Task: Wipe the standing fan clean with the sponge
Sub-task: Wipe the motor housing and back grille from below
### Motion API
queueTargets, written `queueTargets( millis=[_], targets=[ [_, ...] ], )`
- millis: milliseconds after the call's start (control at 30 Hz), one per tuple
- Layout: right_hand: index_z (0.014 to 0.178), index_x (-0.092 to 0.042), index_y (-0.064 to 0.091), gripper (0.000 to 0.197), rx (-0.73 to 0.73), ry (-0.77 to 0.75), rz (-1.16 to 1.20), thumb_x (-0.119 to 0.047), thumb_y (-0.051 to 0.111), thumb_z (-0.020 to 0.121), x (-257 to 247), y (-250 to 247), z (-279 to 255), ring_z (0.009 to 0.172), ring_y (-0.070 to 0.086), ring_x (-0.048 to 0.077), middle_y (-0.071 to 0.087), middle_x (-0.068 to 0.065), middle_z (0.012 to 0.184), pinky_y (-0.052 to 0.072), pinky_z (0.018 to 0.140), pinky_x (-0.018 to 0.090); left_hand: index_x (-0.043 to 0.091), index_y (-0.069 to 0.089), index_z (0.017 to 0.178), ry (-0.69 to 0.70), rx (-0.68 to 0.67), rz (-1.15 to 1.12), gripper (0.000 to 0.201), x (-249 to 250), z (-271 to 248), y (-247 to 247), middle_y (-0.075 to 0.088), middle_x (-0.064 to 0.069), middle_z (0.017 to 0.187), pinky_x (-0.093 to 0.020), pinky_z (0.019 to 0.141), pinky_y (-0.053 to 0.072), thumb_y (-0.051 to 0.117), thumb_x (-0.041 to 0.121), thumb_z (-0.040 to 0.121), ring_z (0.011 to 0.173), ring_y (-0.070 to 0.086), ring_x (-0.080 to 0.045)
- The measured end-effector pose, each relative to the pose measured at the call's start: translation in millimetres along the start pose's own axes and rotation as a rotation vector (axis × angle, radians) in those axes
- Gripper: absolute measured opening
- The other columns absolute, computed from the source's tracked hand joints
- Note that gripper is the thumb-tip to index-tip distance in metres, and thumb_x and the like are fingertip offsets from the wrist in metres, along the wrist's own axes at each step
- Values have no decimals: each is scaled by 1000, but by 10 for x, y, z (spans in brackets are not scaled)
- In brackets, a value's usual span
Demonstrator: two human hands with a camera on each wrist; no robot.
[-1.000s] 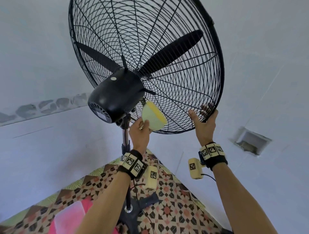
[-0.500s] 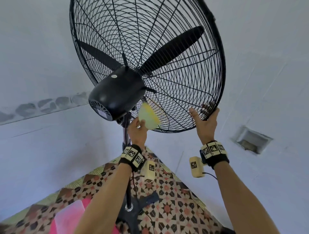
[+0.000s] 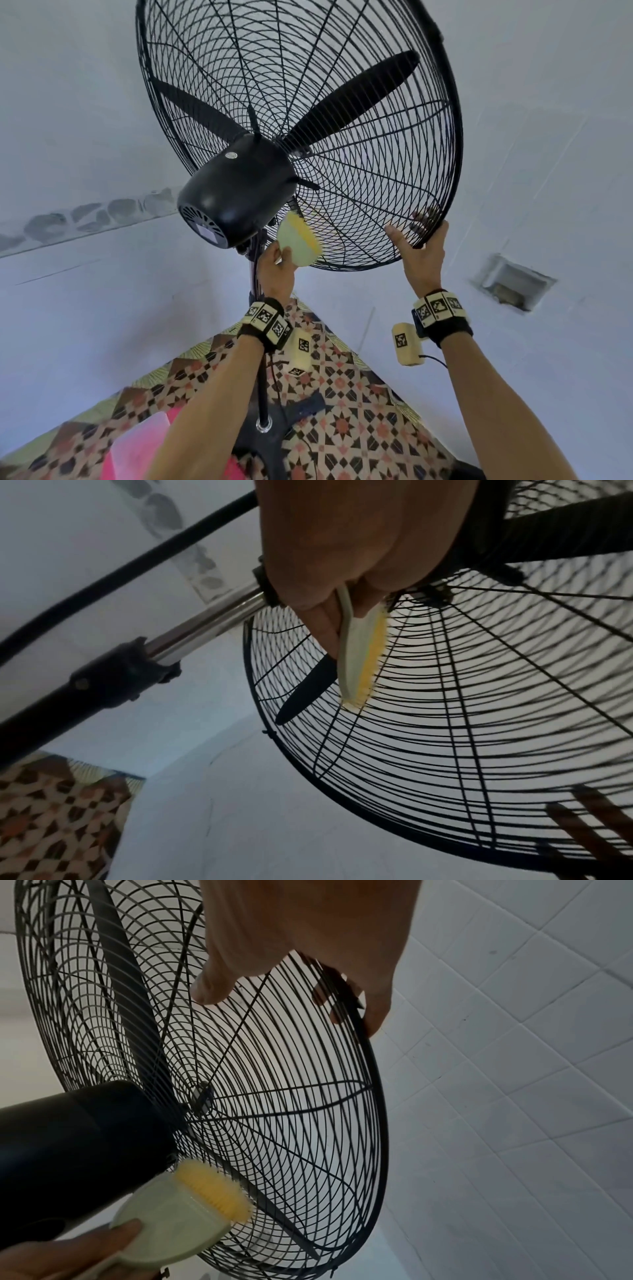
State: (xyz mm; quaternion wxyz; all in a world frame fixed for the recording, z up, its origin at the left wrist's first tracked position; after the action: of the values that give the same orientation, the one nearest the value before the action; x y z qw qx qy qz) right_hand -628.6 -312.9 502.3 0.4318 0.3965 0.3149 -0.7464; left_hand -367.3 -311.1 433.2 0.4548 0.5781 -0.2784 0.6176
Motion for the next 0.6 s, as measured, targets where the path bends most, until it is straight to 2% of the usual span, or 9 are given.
queueTargets(
  millis=[100, 133, 233, 300, 367, 533, 600],
  targets=[
    [136, -26, 41, 80, -4, -3, -2, -56, 85, 76, -9, -9, 1, 122, 55, 9, 59, -12, 131, 38, 92, 7, 18, 65, 121, 52, -74, -129, 21, 91, -119, 23, 68, -8, 125, -32, 85, 63, 58, 7, 104, 116, 66, -19],
    [135, -28, 40, 78, -6, -6, -3, -55, 85, 76, -14, -9, 0, 122, 55, 8, 58, -13, 131, 38, 92, 6, 18, 66, 122, 74, -96, -144, 22, 90, -154, 46, 69, -8, 125, -30, 85, 62, 58, 8, 104, 116, 66, -16],
    [133, -32, 39, 75, -5, -11, -7, -54, 84, 77, -11, -2, -9, 121, 55, 4, 58, -13, 133, 38, 94, 7, 14, 67, 125, 78, -80, -115, 23, -12, -130, 98, 69, -9, 126, -36, 87, 62, 59, 9, 104, 118, 66, -20],
    [135, -29, 40, 77, 8, -18, -1, -54, 84, 77, -6, 0, -15, 122, 55, 6, 58, -11, 133, 40, 97, 13, 9, 66, 128, 16, -5, -40, 25, -125, 3, 85, 68, -10, 125, -40, 87, 62, 60, 12, 103, 121, 65, -30],
    [138, -26, 40, 80, 12, -11, -6, -53, 85, 78, 14, 6, -26, 124, 55, 10, 58, -8, 134, 40, 100, 19, 7, 64, 129, -62, 21, -8, 26, -201, 98, 25, 66, -12, 127, -39, 87, 62, 59, 12, 103, 124, 63, -34],
    [140, -22, 40, 83, 13, -20, 3, -53, 85, 77, 14, 15, -20, 124, 57, 11, 59, -7, 135, 41, 99, 18, 9, 64, 124, 28, -147, -201, 19, -113, -115, 0, 69, -12, 124, -27, 84, 61, 59, 9, 105, 113, 69, -18],
    [138, -23, 40, 81, 8, -16, 0, -52, 85, 77, 14, 8, -19, 123, 57, 10, 59, -8, 134, 40, 95, 8, 5, 65, 126, 33, -149, -193, 22, -188, -125, 77, 69, -15, 126, -30, 85, 62, 61, 11, 104, 115, 69, -23]
  ],
)
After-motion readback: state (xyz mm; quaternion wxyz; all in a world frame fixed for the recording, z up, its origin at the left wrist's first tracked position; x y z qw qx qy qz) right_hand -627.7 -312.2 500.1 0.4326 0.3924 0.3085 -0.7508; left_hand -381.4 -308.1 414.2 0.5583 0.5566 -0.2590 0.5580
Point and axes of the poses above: each hand's wrist, its own z-axis towards the middle knuckle, its own y-axis out of the palm, x = y × z, the point moved 1 cm from there along z, towards the middle knuckle
